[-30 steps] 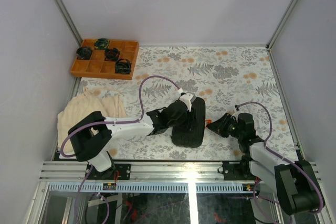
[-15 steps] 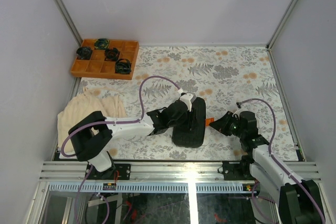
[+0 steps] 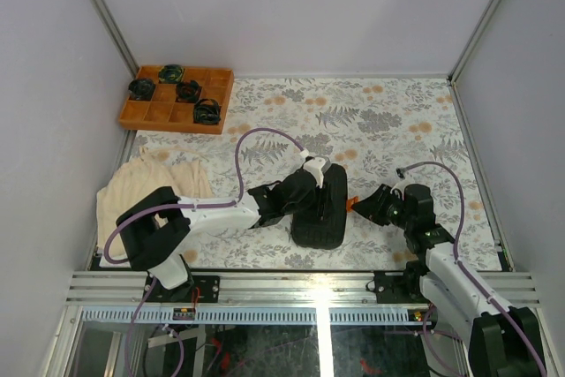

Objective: Sort the tools into containers
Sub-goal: Close the storage box at the center of the board.

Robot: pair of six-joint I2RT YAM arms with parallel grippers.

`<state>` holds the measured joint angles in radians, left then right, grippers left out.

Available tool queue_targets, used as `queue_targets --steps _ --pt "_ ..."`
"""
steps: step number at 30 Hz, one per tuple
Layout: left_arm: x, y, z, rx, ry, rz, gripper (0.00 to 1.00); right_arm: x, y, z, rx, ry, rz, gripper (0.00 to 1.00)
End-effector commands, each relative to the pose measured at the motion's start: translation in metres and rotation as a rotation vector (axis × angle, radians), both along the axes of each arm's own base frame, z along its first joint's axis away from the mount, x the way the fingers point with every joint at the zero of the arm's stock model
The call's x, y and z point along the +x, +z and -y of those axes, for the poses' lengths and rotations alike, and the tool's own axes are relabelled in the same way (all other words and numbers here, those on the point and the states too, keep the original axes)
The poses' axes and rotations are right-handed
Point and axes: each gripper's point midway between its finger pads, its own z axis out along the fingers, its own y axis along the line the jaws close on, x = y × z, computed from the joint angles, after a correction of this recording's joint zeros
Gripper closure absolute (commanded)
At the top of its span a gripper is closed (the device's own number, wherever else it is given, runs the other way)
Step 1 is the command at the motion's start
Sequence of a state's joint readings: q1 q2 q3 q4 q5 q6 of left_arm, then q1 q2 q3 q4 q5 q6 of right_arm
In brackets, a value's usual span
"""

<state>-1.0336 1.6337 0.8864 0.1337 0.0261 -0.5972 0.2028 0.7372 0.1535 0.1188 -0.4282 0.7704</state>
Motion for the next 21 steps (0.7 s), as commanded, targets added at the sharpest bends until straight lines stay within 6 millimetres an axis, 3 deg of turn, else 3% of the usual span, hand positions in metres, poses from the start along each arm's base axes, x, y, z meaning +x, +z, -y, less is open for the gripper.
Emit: queue_targets --steps 1,21 --pt "-0.041 -0.068 -0.035 0.222 -0.054 -0.164 0.63 0.024 0.051 -0.010 0.038 0.037 0.183 0.71" --pt "-0.044 -0.070 -0.031 0.221 -0.062 -0.169 0.63 0.023 0.048 -0.027 0.159 0.091 0.156 0.69"
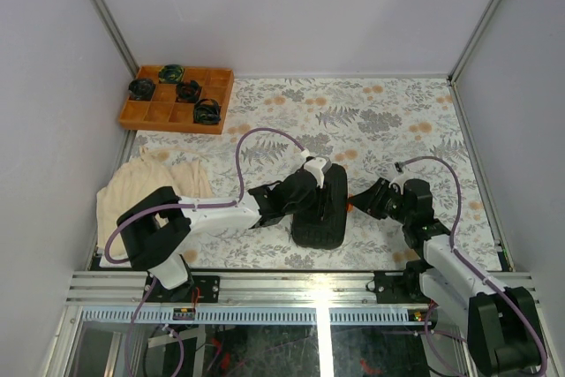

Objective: Sort the tools into containers
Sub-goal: Close the storage box at the center of the board.

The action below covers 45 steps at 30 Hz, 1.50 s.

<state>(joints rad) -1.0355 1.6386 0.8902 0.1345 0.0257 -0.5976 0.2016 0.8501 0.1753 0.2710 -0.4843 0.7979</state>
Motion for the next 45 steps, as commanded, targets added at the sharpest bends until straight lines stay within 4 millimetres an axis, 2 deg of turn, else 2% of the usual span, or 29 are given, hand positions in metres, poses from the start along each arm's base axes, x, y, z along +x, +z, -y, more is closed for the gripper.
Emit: queue_targets --steps 1,14,22,34,45 --pt "-0.044 -0.070 -0.032 0.223 -0.062 -0.170 0.63 0.009 0.034 -0.016 0.106 0.058 0.115 0.69" --pt "-0.045 -0.071 -0.031 0.225 -0.064 -0.171 0.63 0.002 0.013 -0.020 0.127 0.080 0.046 0.68" --pt "-0.044 -0.071 -0.032 0.226 -0.064 -0.170 0.63 0.000 -0.004 -0.013 0.056 0.061 -0.017 0.69" --pt "-0.045 -0.072 -0.030 0.227 -0.068 -0.173 0.63 -0.004 -0.016 -0.015 0.047 0.089 -0.057 0.68" --pt "-0.045 -0.073 -0.030 0.229 -0.069 -0.175 0.64 -0.006 -0.030 -0.008 0.005 0.056 -0.108 0.70"
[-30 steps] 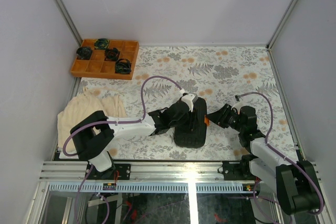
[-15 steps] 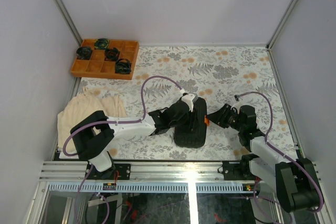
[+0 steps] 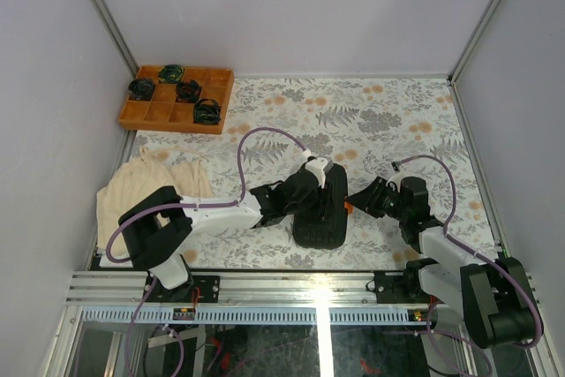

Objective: Sort the tools into containers
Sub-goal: Close the storage box at the center of the board.

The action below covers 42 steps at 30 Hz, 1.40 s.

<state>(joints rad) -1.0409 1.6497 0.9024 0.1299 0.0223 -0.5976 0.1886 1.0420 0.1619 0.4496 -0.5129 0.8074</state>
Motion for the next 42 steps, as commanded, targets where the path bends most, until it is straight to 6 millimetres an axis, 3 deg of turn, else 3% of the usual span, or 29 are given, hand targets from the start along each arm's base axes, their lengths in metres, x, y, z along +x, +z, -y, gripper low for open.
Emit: queue_targets --steps 1,9,17,22,25,34,42 --pt "-0.045 -0.072 -0.033 0.225 -0.066 -0.174 0.64 -0.016 -0.013 -0.005 -0.010 0.050 -0.075 0.70" --pt "-0.045 -0.075 -0.032 0.228 -0.069 -0.179 0.64 -0.017 -0.024 0.002 -0.075 0.033 -0.121 0.71" --pt "-0.046 -0.075 -0.034 0.232 -0.067 -0.179 0.64 -0.002 -0.005 0.041 -0.263 -0.140 -0.063 0.62" --pt "-0.046 -0.075 -0.034 0.232 -0.066 -0.179 0.64 0.000 0.002 0.051 -0.291 -0.190 -0.041 0.57" --pt "-0.046 -0.075 -0.033 0.233 -0.068 -0.179 0.64 -0.001 -0.002 0.050 -0.295 -0.181 -0.057 0.58" --pt "-0.045 -0.075 -0.033 0.234 -0.070 -0.180 0.64 0.005 -0.004 0.036 -0.290 -0.078 -0.059 0.75" --pt "-0.045 -0.075 -0.032 0.234 -0.068 -0.181 0.64 0.010 -0.008 0.025 -0.270 -0.014 -0.070 0.80"
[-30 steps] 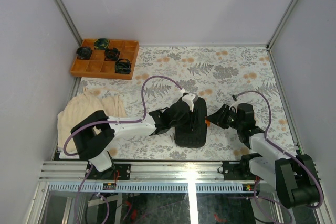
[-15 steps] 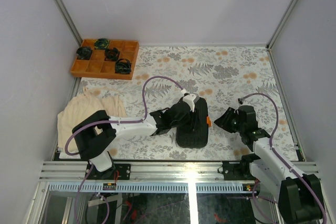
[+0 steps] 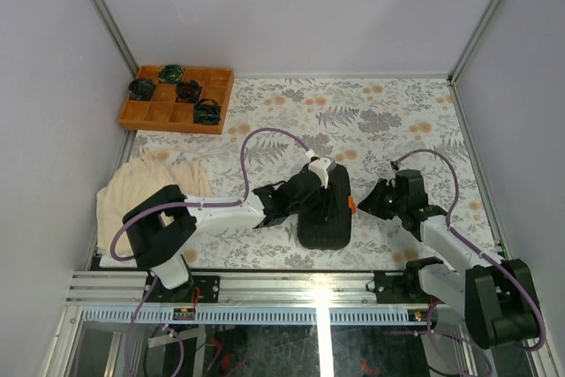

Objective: Sort the tools into containers
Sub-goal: Close the storage box at the center of the board.

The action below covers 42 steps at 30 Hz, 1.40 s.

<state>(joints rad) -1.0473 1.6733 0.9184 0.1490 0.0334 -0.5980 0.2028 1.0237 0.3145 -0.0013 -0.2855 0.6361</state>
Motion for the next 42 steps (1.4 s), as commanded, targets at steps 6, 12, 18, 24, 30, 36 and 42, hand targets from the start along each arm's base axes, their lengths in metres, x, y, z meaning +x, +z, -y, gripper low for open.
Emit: queue_targets --steps 6,12,18,24,30,36,42 --pt "-0.045 -0.076 -0.040 0.250 -0.057 -0.181 0.64 0.014 0.013 -0.017 0.053 0.084 0.053 0.81" --pt "-0.045 -0.076 -0.040 0.250 -0.059 -0.183 0.64 0.013 0.007 -0.021 0.069 0.100 0.028 0.81" --pt "-0.045 -0.076 -0.038 0.249 -0.063 -0.183 0.64 0.011 0.001 -0.025 0.087 0.114 0.001 0.81" --pt "-0.045 -0.077 -0.037 0.250 -0.063 -0.184 0.64 0.009 -0.001 -0.030 0.116 0.137 -0.008 0.81" --pt "-0.045 -0.077 -0.038 0.253 -0.061 -0.181 0.64 0.008 0.002 -0.035 0.150 0.154 -0.001 0.81" --pt "-0.037 -0.059 -0.042 0.234 -0.020 -0.131 0.64 0.018 0.012 -0.002 -0.034 0.027 0.020 0.72" --pt "-0.011 -0.002 -0.047 0.178 0.053 -0.005 0.56 0.027 0.064 0.040 -0.214 -0.107 0.151 0.55"
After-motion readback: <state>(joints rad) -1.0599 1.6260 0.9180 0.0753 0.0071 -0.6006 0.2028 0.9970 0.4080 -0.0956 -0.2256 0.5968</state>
